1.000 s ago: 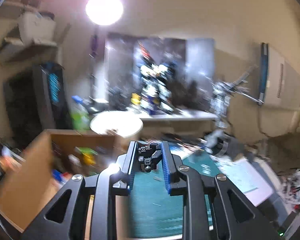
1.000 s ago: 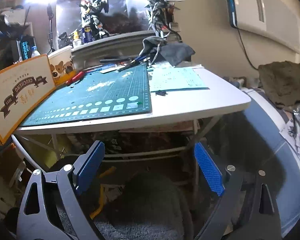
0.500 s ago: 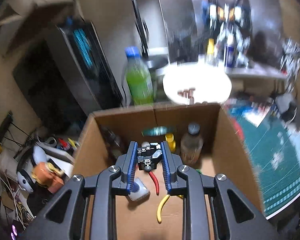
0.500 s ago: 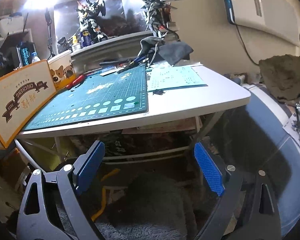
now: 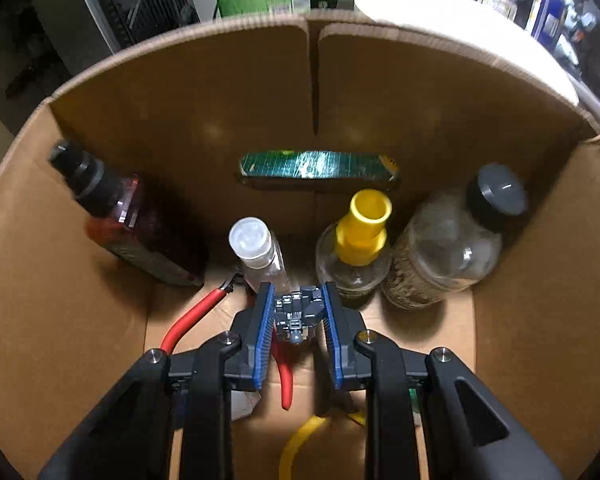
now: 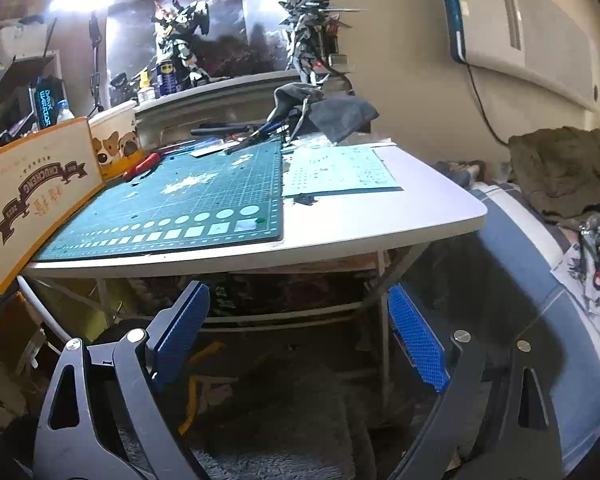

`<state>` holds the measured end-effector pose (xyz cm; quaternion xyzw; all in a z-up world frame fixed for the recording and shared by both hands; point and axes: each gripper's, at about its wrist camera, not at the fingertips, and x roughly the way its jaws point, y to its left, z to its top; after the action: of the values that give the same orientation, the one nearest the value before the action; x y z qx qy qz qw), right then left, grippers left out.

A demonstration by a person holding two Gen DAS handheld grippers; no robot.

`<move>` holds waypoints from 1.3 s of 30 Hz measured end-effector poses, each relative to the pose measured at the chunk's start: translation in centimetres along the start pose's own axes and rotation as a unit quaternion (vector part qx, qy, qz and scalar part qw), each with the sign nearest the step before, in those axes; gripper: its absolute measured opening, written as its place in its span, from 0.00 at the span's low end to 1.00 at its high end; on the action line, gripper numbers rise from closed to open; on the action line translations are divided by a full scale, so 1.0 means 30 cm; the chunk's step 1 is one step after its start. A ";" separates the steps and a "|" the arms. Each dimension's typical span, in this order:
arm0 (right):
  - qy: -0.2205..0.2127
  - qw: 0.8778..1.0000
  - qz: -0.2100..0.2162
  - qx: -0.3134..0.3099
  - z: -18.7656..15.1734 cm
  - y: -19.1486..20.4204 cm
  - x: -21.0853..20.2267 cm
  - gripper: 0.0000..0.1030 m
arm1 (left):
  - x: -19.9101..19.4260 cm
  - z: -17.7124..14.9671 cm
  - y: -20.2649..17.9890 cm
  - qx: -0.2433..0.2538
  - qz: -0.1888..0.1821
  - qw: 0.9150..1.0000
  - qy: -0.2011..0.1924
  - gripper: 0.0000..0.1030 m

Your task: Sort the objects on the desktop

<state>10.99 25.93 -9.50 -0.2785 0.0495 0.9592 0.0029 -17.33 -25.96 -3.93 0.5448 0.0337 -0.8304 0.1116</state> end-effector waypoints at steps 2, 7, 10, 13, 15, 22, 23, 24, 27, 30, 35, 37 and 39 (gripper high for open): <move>0.001 1.000 -0.001 -0.001 0.003 -0.002 0.004 0.88 | 0.036 -0.007 -0.004 0.005 0.006 1.000 0.013 0.23; 0.003 1.000 -0.001 -0.008 0.004 0.008 0.010 0.88 | 0.064 -0.023 -0.024 0.013 0.005 1.000 0.014 0.23; 0.003 1.000 0.001 -0.013 0.005 0.017 0.008 0.88 | 0.059 -0.034 -0.025 0.009 -0.006 1.000 0.012 0.23; 0.002 1.000 0.003 -0.015 0.005 0.023 0.006 0.88 | 0.059 -0.049 -0.032 0.009 -0.009 1.000 0.013 0.23; 0.003 1.000 0.005 -0.016 0.003 0.026 0.006 0.88 | 0.061 -0.061 -0.040 0.010 -0.006 1.000 0.016 0.23; 0.003 1.000 0.008 -0.022 0.003 0.039 0.003 0.88 | 0.045 -0.091 -0.074 0.019 0.017 0.999 0.021 0.36; 0.004 1.000 0.009 -0.022 0.002 0.040 0.004 0.88 | 0.036 -0.095 -0.077 0.019 0.023 0.999 0.020 0.51; 0.005 1.000 0.009 -0.022 0.001 0.040 0.005 0.88 | 0.019 -0.100 -0.080 0.017 0.032 0.999 0.014 0.63; 0.006 1.000 0.011 -0.022 0.000 0.042 0.007 0.88 | -0.035 -0.115 -0.092 0.015 0.050 0.999 -0.002 0.75; 0.005 1.000 0.013 -0.024 0.001 0.047 0.006 0.88 | -0.119 -0.131 -0.111 0.012 0.048 0.999 -0.010 0.81; 0.005 1.000 0.016 -0.025 0.002 0.051 0.005 0.88 | -0.288 -0.160 -0.140 0.004 0.044 0.999 -0.031 0.94; 0.003 0.999 0.017 -0.027 0.002 0.056 0.001 0.88 | -0.380 -0.176 -0.153 -0.003 0.043 0.998 -0.054 0.96; 0.002 0.999 0.018 -0.028 0.005 0.059 -0.003 0.88 | -0.462 -0.182 -0.160 -0.011 0.030 0.996 -0.078 0.96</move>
<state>10.95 24.19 -9.17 -0.2792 0.0278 0.9596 -0.0222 -8.22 -18.26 6.20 0.4782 0.0178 -0.8660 0.1453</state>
